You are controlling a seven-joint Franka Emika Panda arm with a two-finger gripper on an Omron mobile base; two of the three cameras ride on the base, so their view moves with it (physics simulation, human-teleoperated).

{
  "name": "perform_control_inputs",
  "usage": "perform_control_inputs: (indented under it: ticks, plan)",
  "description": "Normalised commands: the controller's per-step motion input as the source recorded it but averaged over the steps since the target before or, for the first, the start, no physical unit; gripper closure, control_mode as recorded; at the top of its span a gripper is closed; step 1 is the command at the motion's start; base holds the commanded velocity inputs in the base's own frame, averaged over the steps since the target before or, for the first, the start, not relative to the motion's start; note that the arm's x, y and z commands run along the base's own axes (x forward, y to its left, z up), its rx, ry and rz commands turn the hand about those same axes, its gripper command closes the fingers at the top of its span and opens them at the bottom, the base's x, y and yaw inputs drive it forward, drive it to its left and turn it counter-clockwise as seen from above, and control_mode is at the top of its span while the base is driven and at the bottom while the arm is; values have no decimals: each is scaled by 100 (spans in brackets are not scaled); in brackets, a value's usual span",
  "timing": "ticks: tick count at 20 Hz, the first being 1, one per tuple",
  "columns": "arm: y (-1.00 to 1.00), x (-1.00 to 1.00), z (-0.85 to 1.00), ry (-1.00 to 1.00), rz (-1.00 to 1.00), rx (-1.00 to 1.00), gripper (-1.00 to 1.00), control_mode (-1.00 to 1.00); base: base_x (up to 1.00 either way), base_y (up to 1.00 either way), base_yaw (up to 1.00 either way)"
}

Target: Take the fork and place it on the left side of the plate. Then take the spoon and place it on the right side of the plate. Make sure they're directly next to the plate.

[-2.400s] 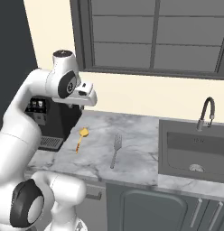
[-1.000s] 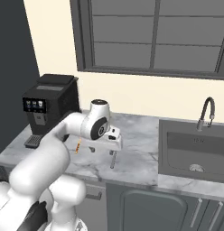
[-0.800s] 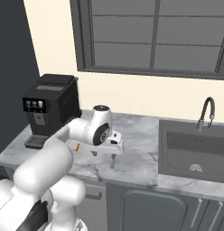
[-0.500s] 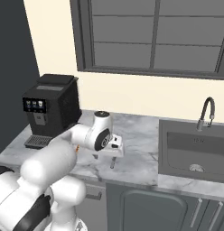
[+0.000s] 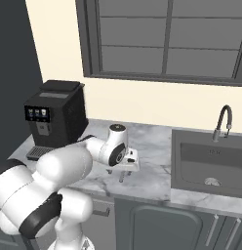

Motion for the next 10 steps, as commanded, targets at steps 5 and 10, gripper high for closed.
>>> perform_control_inputs:
  ticks: [5, 10]
  plan:
    - [-1, 16, -18, 0, 3, 0, -100, -100, 0, 0, 0]
    - [0, 16, -18, 0, 1, 0, -100, -100, 0, 0, 0]
